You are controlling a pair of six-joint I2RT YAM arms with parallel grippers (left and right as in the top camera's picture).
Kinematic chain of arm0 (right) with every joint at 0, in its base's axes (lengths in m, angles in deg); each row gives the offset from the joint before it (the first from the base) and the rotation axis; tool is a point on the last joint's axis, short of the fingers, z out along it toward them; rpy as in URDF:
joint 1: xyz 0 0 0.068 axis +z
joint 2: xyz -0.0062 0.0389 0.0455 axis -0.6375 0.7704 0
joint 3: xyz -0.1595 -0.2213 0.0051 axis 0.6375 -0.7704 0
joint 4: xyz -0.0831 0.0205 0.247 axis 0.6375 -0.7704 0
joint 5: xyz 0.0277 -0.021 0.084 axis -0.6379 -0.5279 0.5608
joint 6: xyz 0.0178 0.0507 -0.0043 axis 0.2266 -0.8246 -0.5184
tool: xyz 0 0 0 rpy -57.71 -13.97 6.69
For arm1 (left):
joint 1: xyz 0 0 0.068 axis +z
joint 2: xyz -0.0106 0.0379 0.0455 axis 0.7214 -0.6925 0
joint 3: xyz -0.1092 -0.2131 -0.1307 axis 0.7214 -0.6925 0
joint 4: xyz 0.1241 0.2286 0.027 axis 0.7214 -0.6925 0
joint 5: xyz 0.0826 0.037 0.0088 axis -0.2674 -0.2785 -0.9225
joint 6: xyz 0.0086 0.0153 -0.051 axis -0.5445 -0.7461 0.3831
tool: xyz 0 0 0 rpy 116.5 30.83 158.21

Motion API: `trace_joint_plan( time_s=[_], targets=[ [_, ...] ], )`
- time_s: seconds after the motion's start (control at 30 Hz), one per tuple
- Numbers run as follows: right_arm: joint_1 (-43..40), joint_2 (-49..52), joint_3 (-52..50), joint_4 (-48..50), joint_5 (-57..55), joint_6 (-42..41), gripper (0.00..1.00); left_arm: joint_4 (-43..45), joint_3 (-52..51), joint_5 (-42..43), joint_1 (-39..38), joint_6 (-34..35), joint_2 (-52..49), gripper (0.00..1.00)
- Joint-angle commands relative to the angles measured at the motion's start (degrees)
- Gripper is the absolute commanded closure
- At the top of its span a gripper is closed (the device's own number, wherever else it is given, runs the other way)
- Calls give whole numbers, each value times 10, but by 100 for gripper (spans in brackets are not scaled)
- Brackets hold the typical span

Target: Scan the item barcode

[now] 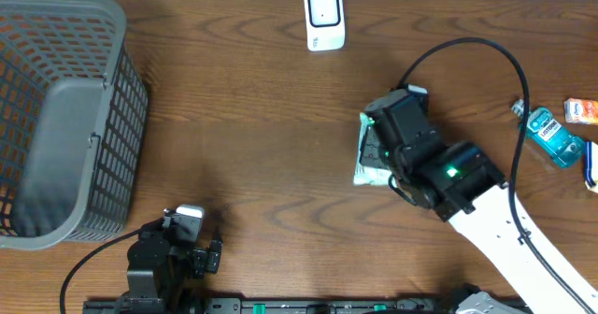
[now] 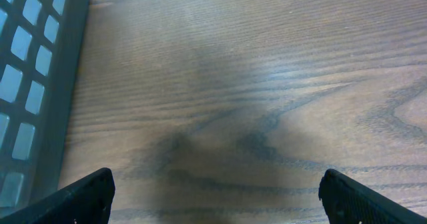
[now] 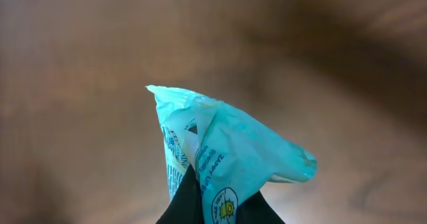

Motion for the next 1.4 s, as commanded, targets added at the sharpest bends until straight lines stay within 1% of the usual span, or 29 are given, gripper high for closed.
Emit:
trace_joint_plan(
  time_s=[0.0, 0.07, 0.23, 0.3, 0.33, 0.43, 0.47, 0.57, 0.77, 0.87, 0.93, 1.0, 1.2, 1.37],
  targets=[
    [7, 24, 5, 46, -146, -4, 99, -17, -8, 1, 2, 1, 2, 2],
    [5, 44, 5, 90, -165, 50, 99, -17, -8, 1, 2, 1, 2, 2],
    [5, 97, 5, 215, -168, 208, 99, -17, -8, 1, 2, 1, 2, 2],
    [6, 125, 5, 302, -170, 315, 99, -17, -8, 1, 2, 1, 2, 2],
    [5, 136, 5, 334, -174, 346, 99, -17, -8, 1, 2, 1, 2, 2],
    [0, 178, 5, 457, -214, 400, 99, -17, -8, 1, 2, 1, 2, 2],
    [-3, 197, 5, 513, -230, 422, 99, -17, -8, 1, 2, 1, 2, 2],
    [-15, 243, 5, 635, -232, 475, 99, -17, -8, 1, 2, 1, 2, 2],
    [-33, 341, 5, 905, -232, 630, 99, -17, -8, 1, 2, 1, 2, 2],
    [-39, 376, 7, 1017, -221, 663, 99, -17, -8, 1, 2, 1, 2, 2],
    [-42, 396, 15, 1043, -211, 679, 99, -17, -8, 1, 2, 1, 2, 2],
    [-45, 412, 29, 1035, -202, 687, 99, -17, -8, 1, 2, 1, 2, 2],
    [-54, 471, 103, 978, -141, 685, 99, -17, -8, 1, 2, 1, 2, 2],
    [-63, 535, 198, 922, -137, 686, 99, -17, -8, 1, 2, 1, 2, 2]
  ],
)
